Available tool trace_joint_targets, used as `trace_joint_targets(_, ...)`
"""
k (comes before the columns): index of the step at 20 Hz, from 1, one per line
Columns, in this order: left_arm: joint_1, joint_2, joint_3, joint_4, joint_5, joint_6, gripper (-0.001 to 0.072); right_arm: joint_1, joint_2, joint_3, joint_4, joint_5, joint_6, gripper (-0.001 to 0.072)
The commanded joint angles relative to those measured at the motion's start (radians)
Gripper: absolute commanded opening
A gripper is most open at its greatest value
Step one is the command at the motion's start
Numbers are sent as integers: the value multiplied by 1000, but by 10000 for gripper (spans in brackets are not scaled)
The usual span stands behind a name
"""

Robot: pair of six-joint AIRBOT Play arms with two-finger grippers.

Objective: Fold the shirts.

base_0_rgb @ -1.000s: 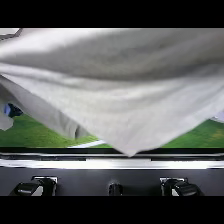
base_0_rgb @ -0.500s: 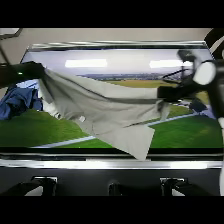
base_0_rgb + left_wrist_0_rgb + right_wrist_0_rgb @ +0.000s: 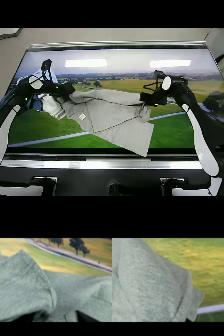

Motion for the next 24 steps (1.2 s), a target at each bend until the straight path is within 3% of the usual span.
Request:
trace_joint_targets(1,15,-11,37,10,-187,4,706,-35,-18,58,6,-13,21,651)
trace_joint_targets(2,34,-3,64,28,-282,14,707,-76,-16,94,7,42,14,688)
trace_joint_targets(5,73,32,57,33,-506,21,707,-251,-8,146,41,253,-61,683)
trace_joint_targets(7,51,83,-68,-13,-521,21,707,-347,-8,126,78,394,-105,676)
trace_joint_targets(10,-45,167,-366,-220,-368,31,706,-371,-8,50,138,474,-211,701)
trace_joint_targets(13,-215,185,-588,-452,-150,58,706,-333,-8,-21,238,428,-287,713)
trace_joint_targets(17,-427,142,-636,-614,75,54,706,-268,-10,-47,276,330,-323,712)
trace_joint_targets(21,-502,81,-626,-681,183,51,692,-212,-44,-47,289,291,-358,712)
trace_joint_targets(23,-505,60,-623,-696,200,43,642,-210,-64,-47,300,277,-357,711)
trace_joint_targets(24,-505,56,-622,-700,202,44,566,-210,-72,-47,302,271,-357,711)
